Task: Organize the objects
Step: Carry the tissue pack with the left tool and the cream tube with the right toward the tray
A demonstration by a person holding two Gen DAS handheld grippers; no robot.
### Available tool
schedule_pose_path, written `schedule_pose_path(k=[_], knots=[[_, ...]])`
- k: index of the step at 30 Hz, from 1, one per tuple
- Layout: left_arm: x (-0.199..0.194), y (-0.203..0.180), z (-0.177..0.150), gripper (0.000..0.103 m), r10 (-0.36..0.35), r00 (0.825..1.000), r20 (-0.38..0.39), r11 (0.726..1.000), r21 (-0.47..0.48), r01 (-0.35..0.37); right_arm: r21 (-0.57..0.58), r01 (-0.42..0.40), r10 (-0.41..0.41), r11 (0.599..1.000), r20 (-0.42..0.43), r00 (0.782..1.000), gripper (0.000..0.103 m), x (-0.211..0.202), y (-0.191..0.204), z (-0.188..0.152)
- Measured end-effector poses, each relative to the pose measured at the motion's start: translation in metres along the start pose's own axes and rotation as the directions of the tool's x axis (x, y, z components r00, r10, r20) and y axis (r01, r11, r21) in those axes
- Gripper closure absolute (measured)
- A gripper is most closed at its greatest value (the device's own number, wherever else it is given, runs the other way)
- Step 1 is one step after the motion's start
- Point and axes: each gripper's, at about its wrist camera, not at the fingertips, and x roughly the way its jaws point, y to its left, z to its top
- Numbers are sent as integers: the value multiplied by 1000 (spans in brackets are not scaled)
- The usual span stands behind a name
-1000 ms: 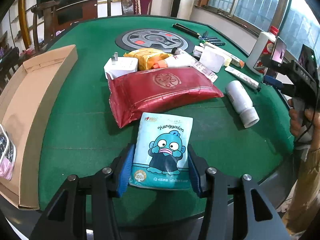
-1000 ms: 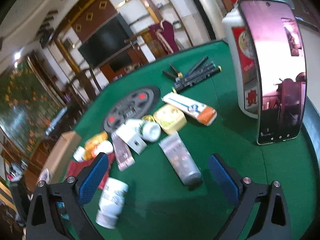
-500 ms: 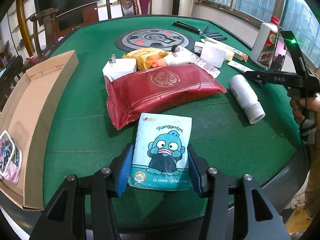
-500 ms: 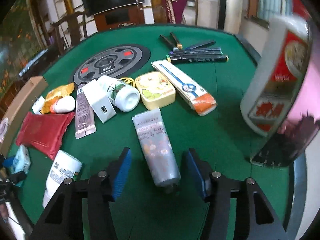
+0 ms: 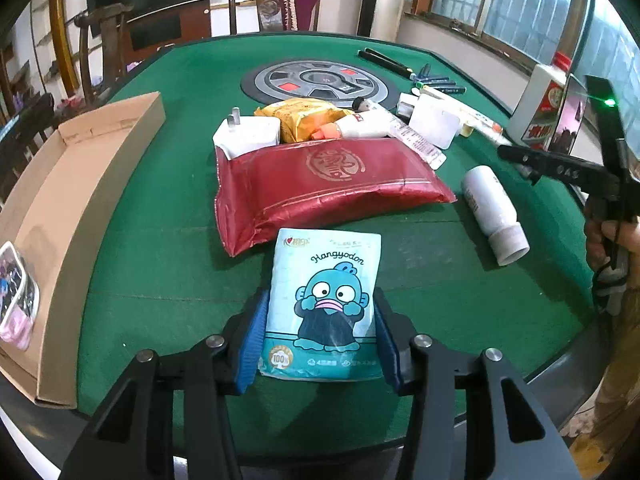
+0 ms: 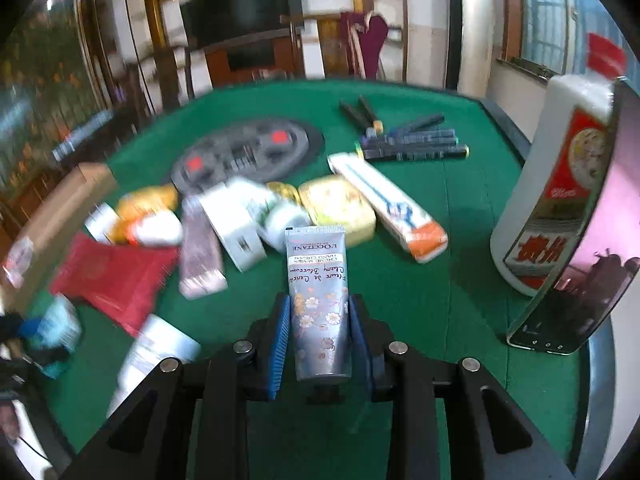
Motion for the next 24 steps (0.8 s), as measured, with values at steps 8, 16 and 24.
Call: schedule_pose_path(k=[8,16,24], knots=[[-4,1,2,55,-7,1000,30,999,-33,8,112,-278,268,954,97,959,72,-14,38,4],[-10,0,5,55,12,998,63,1000,-14,-11,-29,-335,336,942,26,942,72,-4,105,-10],[-8,-2,7,55,17,998,60,1000,-13,-16,-18,-339,340,941,41,940,72,-9,100,-12]])
